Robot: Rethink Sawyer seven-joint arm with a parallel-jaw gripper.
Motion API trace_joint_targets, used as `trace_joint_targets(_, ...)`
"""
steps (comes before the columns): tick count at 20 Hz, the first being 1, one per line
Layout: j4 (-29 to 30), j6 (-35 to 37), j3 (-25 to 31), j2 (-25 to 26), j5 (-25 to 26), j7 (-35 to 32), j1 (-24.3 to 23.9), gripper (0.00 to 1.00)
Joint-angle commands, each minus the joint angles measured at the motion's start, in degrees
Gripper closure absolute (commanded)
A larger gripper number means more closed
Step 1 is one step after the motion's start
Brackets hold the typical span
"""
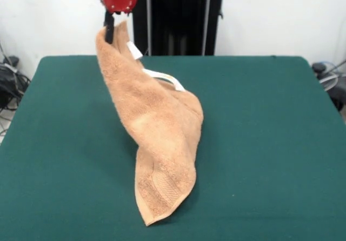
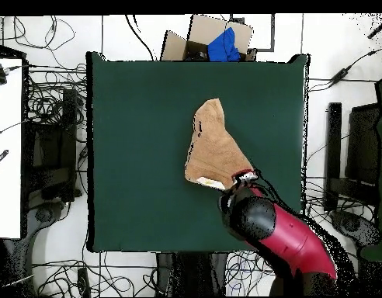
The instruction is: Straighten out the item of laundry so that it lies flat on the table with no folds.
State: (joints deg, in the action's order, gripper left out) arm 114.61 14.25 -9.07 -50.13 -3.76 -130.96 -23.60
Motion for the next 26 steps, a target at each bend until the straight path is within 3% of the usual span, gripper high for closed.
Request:
trace_joint_targets(1,3.02,-1.86,7.34,2.18,6.87,2.62,-1.58,1.0)
trace_joint_targets(6,1.14,-2.12,5.35,3.09,9.78,0.38,0.38,1.0)
trace_joint_targets(15,-7.2,5.02,13.6,5.21,16.97,11.37,-10.65,1.0)
trace_joint_targets(26,-12.52,10.72,16.91,5.28,23.73,12.37,-13.32,1.0)
